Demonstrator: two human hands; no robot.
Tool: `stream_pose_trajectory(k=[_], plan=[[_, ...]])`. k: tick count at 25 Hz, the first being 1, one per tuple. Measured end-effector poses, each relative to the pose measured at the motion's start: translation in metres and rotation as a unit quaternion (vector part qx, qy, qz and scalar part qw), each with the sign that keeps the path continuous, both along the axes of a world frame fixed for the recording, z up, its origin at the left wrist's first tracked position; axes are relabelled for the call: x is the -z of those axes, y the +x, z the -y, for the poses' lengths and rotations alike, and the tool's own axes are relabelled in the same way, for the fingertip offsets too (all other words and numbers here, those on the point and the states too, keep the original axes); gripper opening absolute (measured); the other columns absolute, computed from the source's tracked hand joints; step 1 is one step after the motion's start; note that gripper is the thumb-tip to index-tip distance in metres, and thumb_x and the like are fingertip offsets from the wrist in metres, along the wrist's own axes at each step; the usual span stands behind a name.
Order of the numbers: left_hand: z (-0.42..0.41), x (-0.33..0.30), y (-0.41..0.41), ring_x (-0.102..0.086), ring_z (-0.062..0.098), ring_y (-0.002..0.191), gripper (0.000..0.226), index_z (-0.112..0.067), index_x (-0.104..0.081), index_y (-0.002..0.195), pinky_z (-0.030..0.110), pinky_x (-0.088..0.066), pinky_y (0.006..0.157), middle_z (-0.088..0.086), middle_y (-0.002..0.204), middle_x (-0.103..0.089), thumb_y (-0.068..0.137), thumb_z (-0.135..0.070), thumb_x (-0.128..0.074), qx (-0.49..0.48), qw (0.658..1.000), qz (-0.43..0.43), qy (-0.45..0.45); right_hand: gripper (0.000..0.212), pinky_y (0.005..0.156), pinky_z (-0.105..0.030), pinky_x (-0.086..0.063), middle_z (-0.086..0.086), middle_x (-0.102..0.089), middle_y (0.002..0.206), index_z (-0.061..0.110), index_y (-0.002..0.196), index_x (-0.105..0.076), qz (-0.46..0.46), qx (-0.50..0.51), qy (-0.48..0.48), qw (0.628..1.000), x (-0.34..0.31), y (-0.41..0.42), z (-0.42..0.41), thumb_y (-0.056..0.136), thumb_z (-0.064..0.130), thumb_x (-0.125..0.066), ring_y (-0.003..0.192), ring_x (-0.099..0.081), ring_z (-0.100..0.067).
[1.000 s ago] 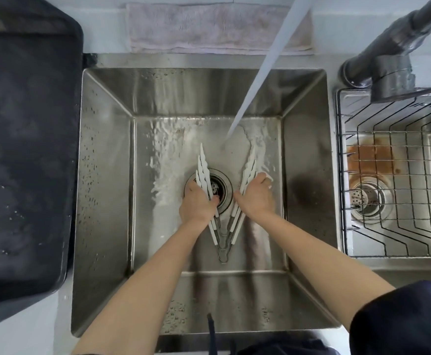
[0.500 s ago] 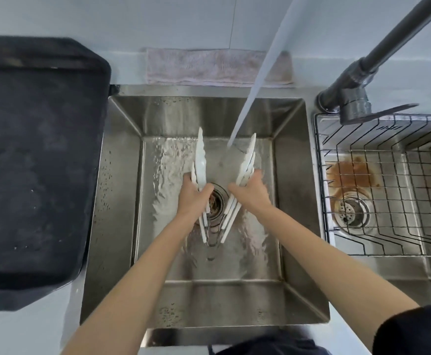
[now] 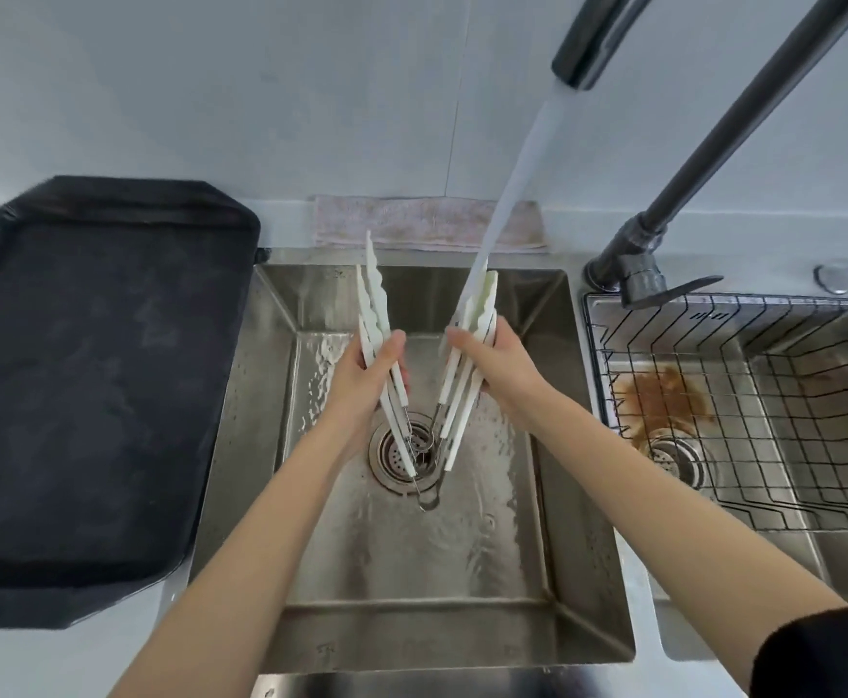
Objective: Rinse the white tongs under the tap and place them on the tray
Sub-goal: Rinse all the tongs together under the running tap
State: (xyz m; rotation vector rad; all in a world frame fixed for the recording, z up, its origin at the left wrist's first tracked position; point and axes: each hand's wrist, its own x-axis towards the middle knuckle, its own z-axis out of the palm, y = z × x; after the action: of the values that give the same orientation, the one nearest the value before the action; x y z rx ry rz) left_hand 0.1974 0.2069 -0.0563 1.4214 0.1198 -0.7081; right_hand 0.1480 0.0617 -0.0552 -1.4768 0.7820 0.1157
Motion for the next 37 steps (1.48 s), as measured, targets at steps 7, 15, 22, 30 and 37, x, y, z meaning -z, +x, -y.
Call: stream_pose_trajectory(k=[7,15,22,30,37], plan=[[-0.008,-0.005,0.001,-0.062,0.009,0.059,0.007,-0.019,-0.056,0.095,0.022,-0.055,0.060,-0.003,0.071,-0.059,0.088,-0.022,-0.057,0.003,0.998,-0.029,-0.053,0.019,0.067,-0.023,-0.056,-0.001,-0.067,0.080,0.017,0.100,-0.054,0.131,0.028,0.021,0.991,-0.027,0.012,0.004,0.090,0.033,-0.057,0.069,-0.067,-0.011],[-0.012,0.000,0.000,-0.064,0.019,0.096,0.031,-0.014,-0.050,0.119,0.039,-0.051,0.089,0.004,0.102,-0.065,0.089,-0.006,-0.052,-0.012,0.990,-0.095,-0.099,0.027,0.067,-0.030,-0.051,0.003,-0.049,0.061,0.020,0.076,-0.046,0.126,0.024,-0.039,0.991,-0.039,0.021,-0.014,0.090,0.042,-0.052,0.052,-0.052,-0.011],[-0.007,0.001,-0.006,-0.062,0.025,0.099,0.020,-0.014,-0.052,0.103,0.044,-0.049,0.089,0.008,0.101,-0.065,0.090,0.000,-0.050,-0.013,0.981,-0.140,-0.131,0.038,0.071,-0.022,-0.053,0.005,-0.057,0.058,0.015,0.080,-0.059,0.089,0.026,-0.165,0.982,-0.036,0.022,-0.012,0.092,0.048,-0.044,0.050,-0.057,-0.011],[-0.003,-0.010,-0.003,-0.069,0.013,0.084,0.029,-0.012,-0.051,0.114,0.038,-0.054,0.083,0.002,0.093,-0.068,0.087,-0.007,-0.058,0.089,0.995,-0.046,-0.020,0.020,0.060,-0.028,-0.054,0.002,-0.062,0.076,0.021,0.114,-0.050,0.141,0.097,-0.050,0.984,-0.024,-0.002,0.004,0.097,0.030,-0.045,0.058,-0.061,-0.010],[0.029,-0.044,-0.005,-0.067,0.009,0.055,0.010,-0.028,-0.054,0.094,0.035,-0.059,0.066,-0.002,0.079,-0.068,0.086,-0.026,-0.060,0.155,0.983,0.098,0.006,0.021,0.046,-0.024,-0.045,-0.001,-0.052,0.068,0.022,0.104,-0.058,0.097,0.223,0.182,0.953,-0.015,-0.019,0.020,0.094,0.036,-0.046,0.044,-0.046,-0.011]])
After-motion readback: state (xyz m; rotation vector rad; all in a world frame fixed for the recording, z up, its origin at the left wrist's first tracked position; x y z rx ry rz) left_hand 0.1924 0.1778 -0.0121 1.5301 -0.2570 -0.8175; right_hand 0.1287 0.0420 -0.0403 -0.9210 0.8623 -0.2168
